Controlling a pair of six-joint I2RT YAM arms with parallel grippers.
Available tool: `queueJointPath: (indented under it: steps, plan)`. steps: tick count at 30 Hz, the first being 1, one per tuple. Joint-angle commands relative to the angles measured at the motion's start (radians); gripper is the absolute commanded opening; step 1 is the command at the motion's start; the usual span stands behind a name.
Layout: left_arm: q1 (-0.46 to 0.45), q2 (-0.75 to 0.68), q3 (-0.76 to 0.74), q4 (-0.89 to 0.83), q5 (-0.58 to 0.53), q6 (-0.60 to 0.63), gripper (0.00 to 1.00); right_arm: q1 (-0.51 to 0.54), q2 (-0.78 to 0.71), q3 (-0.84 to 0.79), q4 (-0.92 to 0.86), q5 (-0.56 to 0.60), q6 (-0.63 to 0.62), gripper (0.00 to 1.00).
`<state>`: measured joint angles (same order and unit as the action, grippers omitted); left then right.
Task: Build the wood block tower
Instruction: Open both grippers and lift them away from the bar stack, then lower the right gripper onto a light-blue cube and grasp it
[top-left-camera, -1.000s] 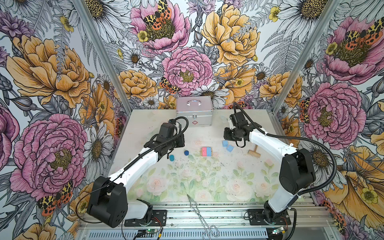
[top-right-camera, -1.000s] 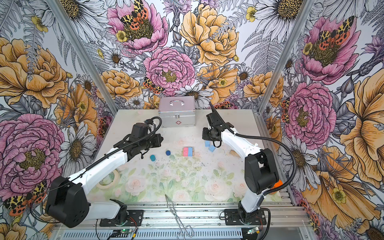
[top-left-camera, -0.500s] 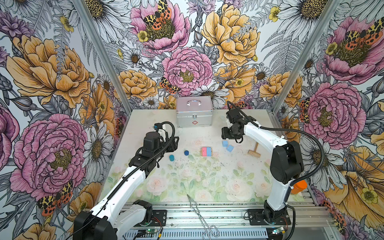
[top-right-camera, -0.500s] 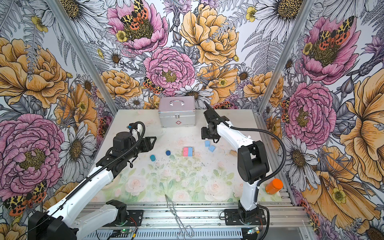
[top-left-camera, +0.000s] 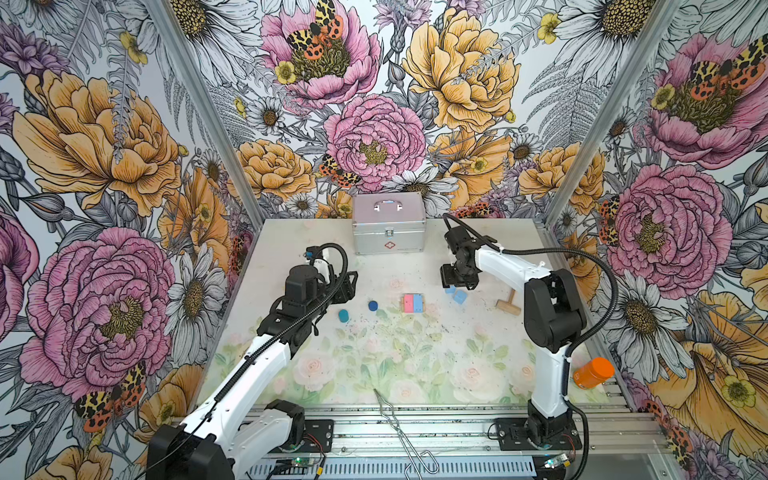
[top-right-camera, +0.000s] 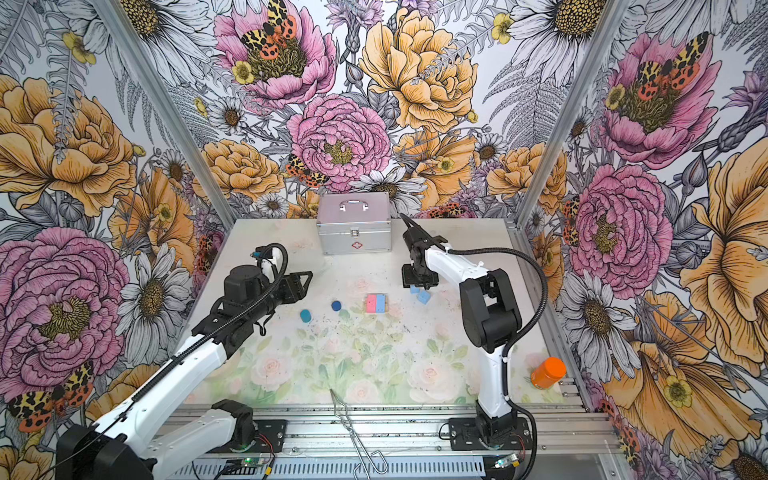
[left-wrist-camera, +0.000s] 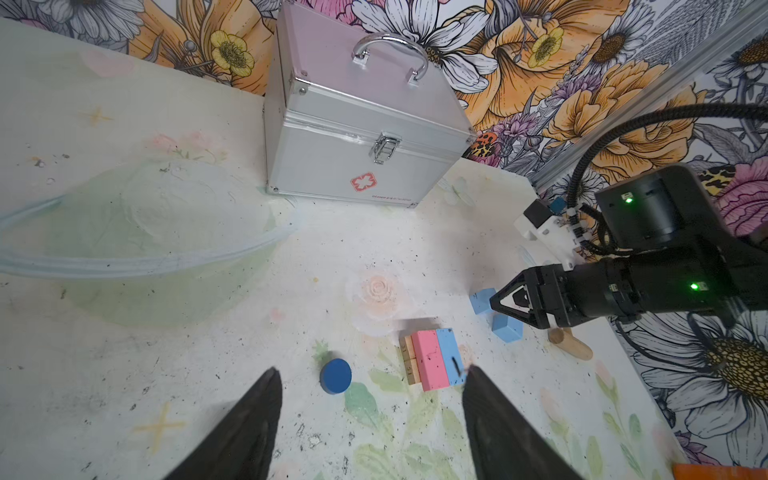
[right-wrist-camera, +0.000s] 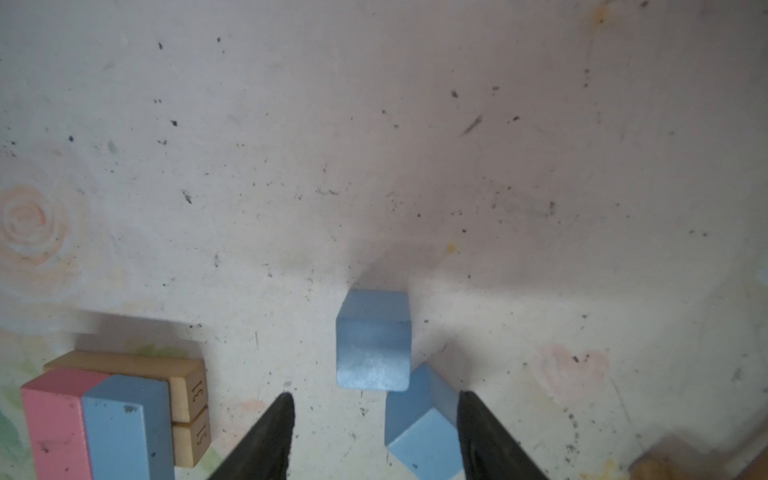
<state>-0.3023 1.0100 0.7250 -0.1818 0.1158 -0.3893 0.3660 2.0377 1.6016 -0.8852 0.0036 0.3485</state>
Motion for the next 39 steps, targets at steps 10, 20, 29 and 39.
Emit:
queueJointPath:
  steps: [10,20,29,39]
  plan:
    - [0.01,0.003,-0.013,0.027,0.005,0.002,0.71,0.008,0.069,0.076,0.0,0.032,-0.009,0.51]
    - [0.011,0.01,-0.015,0.029,0.005,0.001,0.71,0.008,0.091,0.085,-0.001,0.029,-0.011,0.48]
    - [0.011,0.011,-0.014,0.027,0.01,0.001,0.71,0.013,0.116,0.097,0.0,0.024,-0.011,0.38]
    - [0.011,0.009,-0.012,0.025,0.011,0.004,0.71,0.019,0.108,0.111,-0.012,0.016,-0.005,0.0]
